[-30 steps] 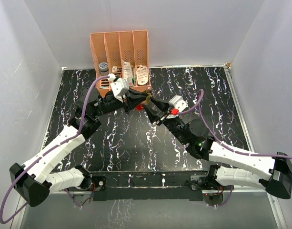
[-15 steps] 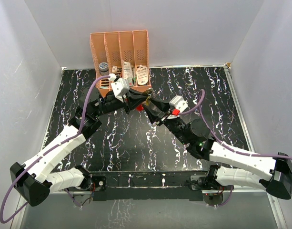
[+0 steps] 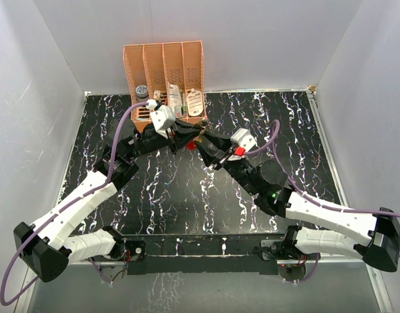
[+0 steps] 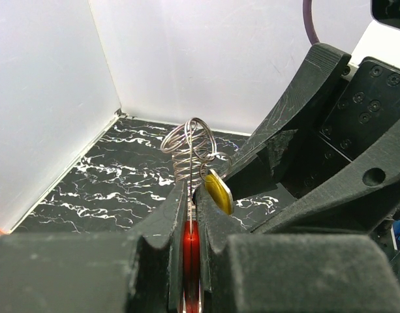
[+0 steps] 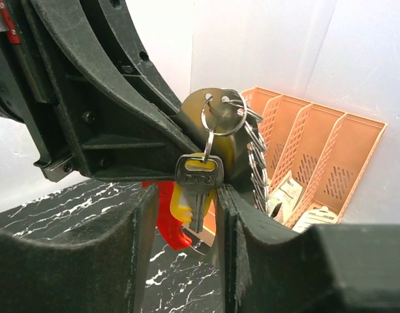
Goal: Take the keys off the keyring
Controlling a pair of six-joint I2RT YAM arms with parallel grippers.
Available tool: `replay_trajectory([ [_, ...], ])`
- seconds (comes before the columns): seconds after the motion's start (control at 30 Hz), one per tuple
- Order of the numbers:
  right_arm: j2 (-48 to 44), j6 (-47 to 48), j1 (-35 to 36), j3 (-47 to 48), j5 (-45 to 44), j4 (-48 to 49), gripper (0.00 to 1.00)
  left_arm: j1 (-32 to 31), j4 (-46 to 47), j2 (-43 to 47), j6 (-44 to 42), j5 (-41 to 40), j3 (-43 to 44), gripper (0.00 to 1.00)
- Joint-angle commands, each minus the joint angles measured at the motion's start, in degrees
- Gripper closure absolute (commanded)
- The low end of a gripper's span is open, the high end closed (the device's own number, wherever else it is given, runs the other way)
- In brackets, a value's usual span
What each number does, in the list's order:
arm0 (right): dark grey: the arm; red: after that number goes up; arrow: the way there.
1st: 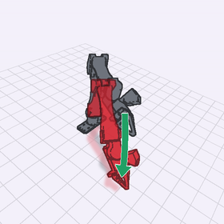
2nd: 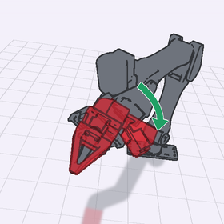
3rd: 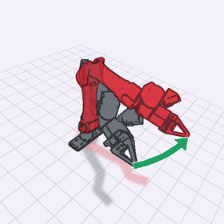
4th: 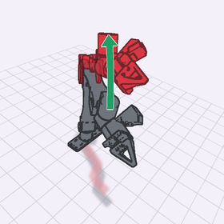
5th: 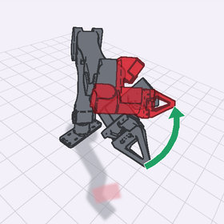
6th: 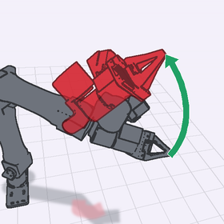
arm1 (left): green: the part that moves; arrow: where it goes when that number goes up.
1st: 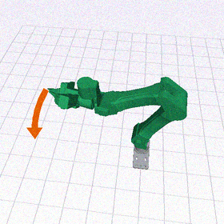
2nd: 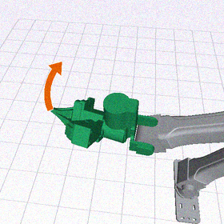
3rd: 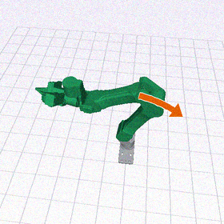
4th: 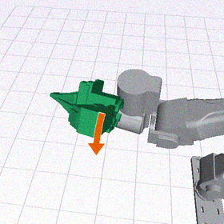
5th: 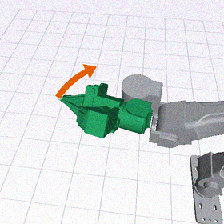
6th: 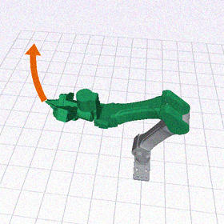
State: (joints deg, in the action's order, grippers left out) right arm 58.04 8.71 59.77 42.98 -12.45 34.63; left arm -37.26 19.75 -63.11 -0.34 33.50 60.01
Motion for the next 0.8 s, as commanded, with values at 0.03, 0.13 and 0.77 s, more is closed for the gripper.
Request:
replay_trajectory([
  [0.03,-0.06,-0.94,0.44,3.77,7.23,3.78,0.71,-0.55,1.23,0.9,0.14,1.34,0.18,1.0],
  [0.13,-1.35,-2.24,0.43,4.63,9.54,1.43,0.79,-0.54,0.41,1.05,-0.95,0.38,0.25,1.0],
  [0.77,-3.64,-3.74,0.44,5.59,13.11,-2.95,0.61,-0.56,1.02,0.84,-0.63,0.64,0.5,1.0],
])
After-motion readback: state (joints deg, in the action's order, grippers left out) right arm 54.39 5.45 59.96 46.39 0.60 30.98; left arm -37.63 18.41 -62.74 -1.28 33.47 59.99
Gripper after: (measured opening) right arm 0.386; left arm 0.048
